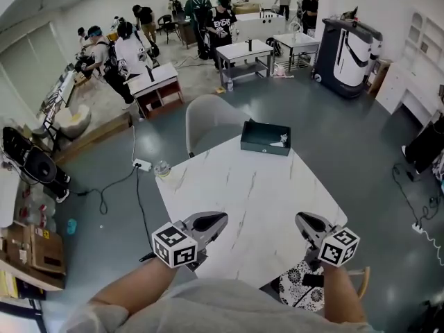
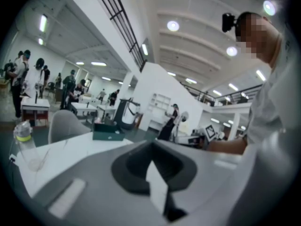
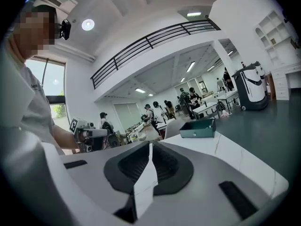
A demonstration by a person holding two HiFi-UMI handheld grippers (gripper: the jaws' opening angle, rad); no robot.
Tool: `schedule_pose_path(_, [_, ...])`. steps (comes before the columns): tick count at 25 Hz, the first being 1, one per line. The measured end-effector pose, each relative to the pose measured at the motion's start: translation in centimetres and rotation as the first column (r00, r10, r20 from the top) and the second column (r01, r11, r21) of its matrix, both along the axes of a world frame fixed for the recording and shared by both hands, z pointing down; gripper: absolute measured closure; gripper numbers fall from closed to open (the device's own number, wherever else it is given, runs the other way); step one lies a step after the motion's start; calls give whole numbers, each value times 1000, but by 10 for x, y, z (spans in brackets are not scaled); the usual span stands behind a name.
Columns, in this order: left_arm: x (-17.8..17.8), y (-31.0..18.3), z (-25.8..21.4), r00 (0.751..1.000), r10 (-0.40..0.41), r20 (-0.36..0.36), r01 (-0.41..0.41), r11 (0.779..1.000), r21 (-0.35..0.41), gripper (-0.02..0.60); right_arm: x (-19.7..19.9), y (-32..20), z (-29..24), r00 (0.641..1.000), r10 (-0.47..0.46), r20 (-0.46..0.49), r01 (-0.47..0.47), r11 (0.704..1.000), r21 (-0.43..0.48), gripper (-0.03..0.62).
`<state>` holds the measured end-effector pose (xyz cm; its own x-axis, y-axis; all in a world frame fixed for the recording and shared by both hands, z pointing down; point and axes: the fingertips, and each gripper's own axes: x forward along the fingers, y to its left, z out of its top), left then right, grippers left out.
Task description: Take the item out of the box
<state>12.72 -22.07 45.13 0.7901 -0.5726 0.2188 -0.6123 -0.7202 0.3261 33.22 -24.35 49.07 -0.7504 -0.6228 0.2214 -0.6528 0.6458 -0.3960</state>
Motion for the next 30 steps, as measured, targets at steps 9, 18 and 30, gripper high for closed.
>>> schedule_pose_path(9, [-4, -52, 24, 998, 34, 44, -35, 999, 4, 581, -10, -65, 45, 999, -24, -40, 23, 999, -30, 583])
schedule_pose_path(18, [3, -125, 41, 977, 208, -35, -206, 977, 62, 581, -49, -93, 68, 978, 40, -207, -64, 992, -113, 447])
schedule_pose_path(30, [11, -176, 66, 970, 242, -30, -238, 967, 92, 581, -45, -243, 64, 838, -128, -530, 111, 992, -63, 359])
